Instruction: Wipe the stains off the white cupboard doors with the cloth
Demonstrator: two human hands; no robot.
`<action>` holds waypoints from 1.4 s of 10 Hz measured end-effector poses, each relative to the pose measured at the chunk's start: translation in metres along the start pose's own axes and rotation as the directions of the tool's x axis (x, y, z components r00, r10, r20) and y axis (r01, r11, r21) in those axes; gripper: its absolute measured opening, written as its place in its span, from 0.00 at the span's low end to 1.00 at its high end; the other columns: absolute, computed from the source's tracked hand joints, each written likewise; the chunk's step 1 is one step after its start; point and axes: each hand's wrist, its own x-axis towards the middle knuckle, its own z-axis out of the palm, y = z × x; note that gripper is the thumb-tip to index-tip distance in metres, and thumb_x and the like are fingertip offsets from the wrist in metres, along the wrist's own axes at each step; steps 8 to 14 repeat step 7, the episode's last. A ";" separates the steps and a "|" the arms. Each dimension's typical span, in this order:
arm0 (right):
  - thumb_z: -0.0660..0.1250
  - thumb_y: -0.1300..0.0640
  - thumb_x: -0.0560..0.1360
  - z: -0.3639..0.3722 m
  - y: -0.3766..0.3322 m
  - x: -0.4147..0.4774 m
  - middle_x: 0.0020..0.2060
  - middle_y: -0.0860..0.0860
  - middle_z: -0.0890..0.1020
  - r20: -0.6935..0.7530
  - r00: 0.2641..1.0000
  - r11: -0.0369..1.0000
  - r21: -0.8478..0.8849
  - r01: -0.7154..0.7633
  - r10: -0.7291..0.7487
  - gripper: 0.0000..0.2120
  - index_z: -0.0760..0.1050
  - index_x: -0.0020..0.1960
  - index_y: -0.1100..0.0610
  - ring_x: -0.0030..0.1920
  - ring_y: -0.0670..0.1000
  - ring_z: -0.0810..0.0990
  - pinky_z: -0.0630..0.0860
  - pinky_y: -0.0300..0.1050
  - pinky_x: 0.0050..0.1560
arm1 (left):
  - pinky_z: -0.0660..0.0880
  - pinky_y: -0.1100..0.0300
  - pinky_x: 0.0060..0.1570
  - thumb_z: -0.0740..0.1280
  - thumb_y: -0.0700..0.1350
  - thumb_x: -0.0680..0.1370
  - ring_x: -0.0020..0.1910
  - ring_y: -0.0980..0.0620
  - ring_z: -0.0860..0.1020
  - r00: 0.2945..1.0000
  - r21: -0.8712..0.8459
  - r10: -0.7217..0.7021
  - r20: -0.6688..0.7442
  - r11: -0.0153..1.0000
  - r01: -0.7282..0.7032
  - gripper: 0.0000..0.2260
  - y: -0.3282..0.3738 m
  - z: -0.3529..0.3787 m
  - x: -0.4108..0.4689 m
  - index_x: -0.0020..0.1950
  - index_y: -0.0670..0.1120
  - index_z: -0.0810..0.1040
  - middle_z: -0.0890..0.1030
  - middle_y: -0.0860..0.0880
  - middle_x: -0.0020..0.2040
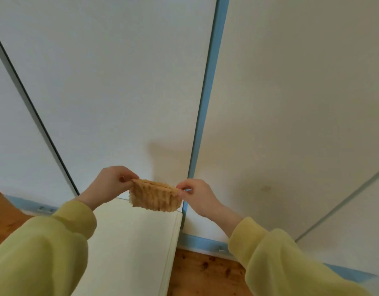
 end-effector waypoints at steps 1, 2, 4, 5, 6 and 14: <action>0.62 0.61 0.77 0.041 0.040 0.015 0.54 0.55 0.80 -0.024 1.000 1.000 0.008 0.016 -0.016 0.10 0.78 0.56 0.62 0.52 0.50 0.78 0.67 0.26 0.46 | 0.69 0.77 0.43 0.69 0.34 0.72 0.42 0.54 0.78 0.998 -0.035 0.042 -0.042 0.998 -0.043 0.08 -0.045 0.040 0.002 0.44 0.46 0.82 0.79 0.59 0.41; 0.58 0.60 0.79 0.095 0.088 0.016 0.62 0.53 0.74 0.137 0.991 0.999 -0.034 0.010 -0.005 0.15 0.71 0.65 0.58 0.62 0.51 0.72 0.65 0.32 0.56 | 0.65 0.82 0.46 0.70 0.32 0.71 0.46 0.53 0.80 0.996 0.020 0.076 -0.038 0.997 -0.075 0.09 -0.108 0.090 -0.010 0.48 0.42 0.83 0.82 0.53 0.47; 0.52 0.59 0.81 0.196 0.156 -0.011 0.76 0.50 0.47 0.630 0.763 0.969 -0.248 0.026 0.140 0.26 0.48 0.76 0.55 0.75 0.52 0.48 0.47 0.41 0.72 | 0.57 0.66 0.67 0.60 0.38 0.78 0.68 0.55 0.67 0.881 0.331 -0.202 0.428 0.942 0.056 0.17 -0.206 0.178 -0.066 0.65 0.50 0.73 0.69 0.54 0.69; 0.50 0.59 0.81 0.208 0.161 -0.016 0.76 0.50 0.45 0.727 0.653 0.947 -0.319 0.046 0.214 0.26 0.44 0.76 0.54 0.75 0.52 0.46 0.48 0.44 0.73 | 0.60 0.66 0.66 0.56 0.41 0.79 0.66 0.55 0.68 0.808 0.431 -0.349 0.475 0.893 0.132 0.17 -0.209 0.191 -0.078 0.64 0.54 0.72 0.69 0.54 0.69; 0.52 0.55 0.81 0.195 0.151 -0.013 0.75 0.53 0.52 0.720 0.628 0.906 -0.420 0.053 0.297 0.25 0.50 0.75 0.56 0.74 0.55 0.53 0.54 0.48 0.72 | 0.63 0.65 0.64 0.55 0.42 0.79 0.65 0.54 0.69 0.836 0.490 -0.364 0.411 0.861 0.135 0.16 -0.188 0.181 -0.071 0.65 0.52 0.72 0.71 0.52 0.66; 0.54 0.55 0.80 0.161 0.124 -0.013 0.72 0.58 0.59 0.669 0.689 0.907 -0.419 0.040 0.279 0.23 0.56 0.74 0.60 0.71 0.59 0.60 0.60 0.51 0.69 | 0.62 0.60 0.67 0.53 0.44 0.80 0.69 0.51 0.66 0.855 0.521 -0.333 0.397 0.849 0.089 0.19 -0.149 0.165 -0.057 0.71 0.47 0.64 0.67 0.47 0.71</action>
